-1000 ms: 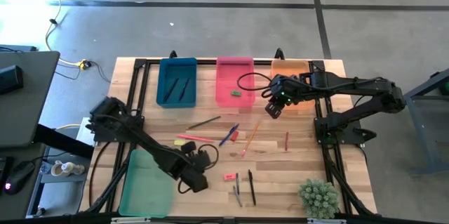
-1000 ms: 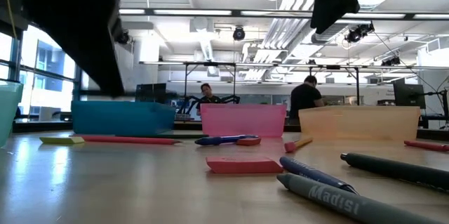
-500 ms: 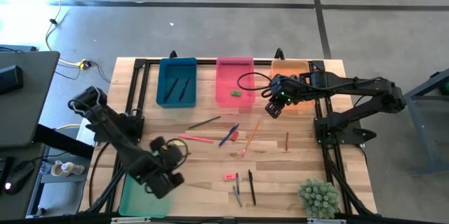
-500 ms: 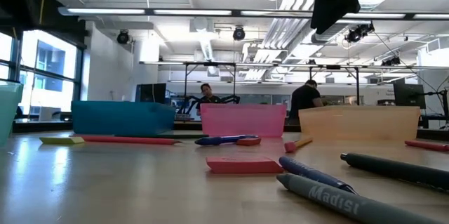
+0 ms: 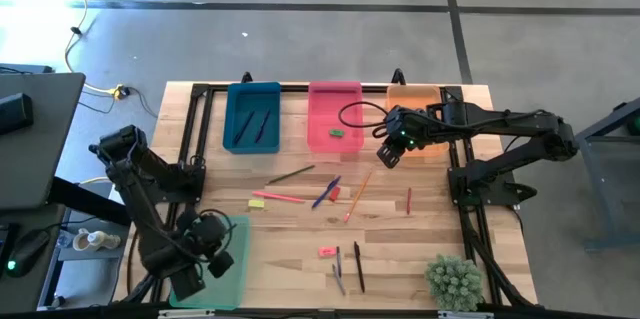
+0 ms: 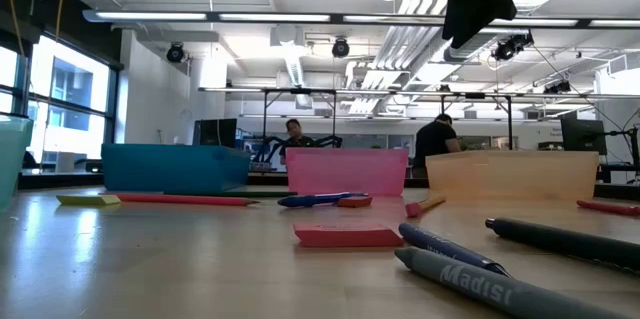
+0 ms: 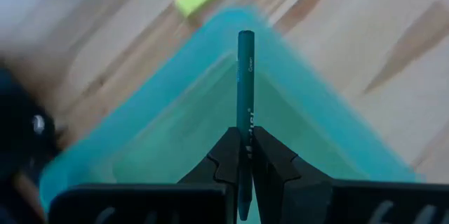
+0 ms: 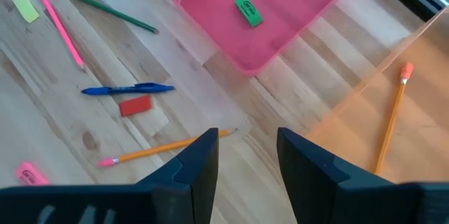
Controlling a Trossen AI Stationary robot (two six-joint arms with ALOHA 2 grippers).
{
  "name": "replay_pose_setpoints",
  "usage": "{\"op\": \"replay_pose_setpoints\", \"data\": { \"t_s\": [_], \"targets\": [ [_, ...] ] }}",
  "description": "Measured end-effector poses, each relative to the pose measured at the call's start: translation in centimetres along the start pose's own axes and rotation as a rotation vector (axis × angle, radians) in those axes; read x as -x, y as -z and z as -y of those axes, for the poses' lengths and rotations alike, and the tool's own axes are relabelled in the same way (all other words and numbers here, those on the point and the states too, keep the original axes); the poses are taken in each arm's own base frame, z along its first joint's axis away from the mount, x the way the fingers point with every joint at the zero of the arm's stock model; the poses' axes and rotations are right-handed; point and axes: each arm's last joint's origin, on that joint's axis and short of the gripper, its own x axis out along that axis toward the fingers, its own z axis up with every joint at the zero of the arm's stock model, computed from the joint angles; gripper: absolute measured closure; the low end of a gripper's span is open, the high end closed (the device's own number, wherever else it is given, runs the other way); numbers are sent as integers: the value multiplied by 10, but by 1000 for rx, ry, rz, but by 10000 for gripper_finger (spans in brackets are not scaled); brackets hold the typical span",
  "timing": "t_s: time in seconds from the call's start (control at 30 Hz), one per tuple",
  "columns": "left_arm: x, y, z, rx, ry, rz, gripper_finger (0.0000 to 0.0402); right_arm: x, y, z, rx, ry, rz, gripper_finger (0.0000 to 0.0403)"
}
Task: Sort crayons/erasers/pens/pencils in bins
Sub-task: Put the green crayon into the green bin
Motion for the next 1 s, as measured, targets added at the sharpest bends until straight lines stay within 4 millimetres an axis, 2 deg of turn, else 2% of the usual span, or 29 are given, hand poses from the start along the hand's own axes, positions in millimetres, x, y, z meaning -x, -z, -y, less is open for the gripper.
{"op": "replay_pose_setpoints", "data": {
  "t_s": [0.27, 0.63, 0.83, 1.0],
  "targets": [
    [-22, 32, -10, 147, 84, -55, 395, 0, 1, -1, -56, -26, -19, 265],
    [-55, 46, -21, 172, 108, -125, 395, 2, 7, -8, -73, -115, -92, 265],
    [-56, 47, -22, 140, 101, -155, 393, 0, 23, -22, -36, -127, -127, 265],
    [-57, 48, -21, 123, 94, -195, 380, -15, 48, -30, -80, -85, -185, 265]
  ]
}}
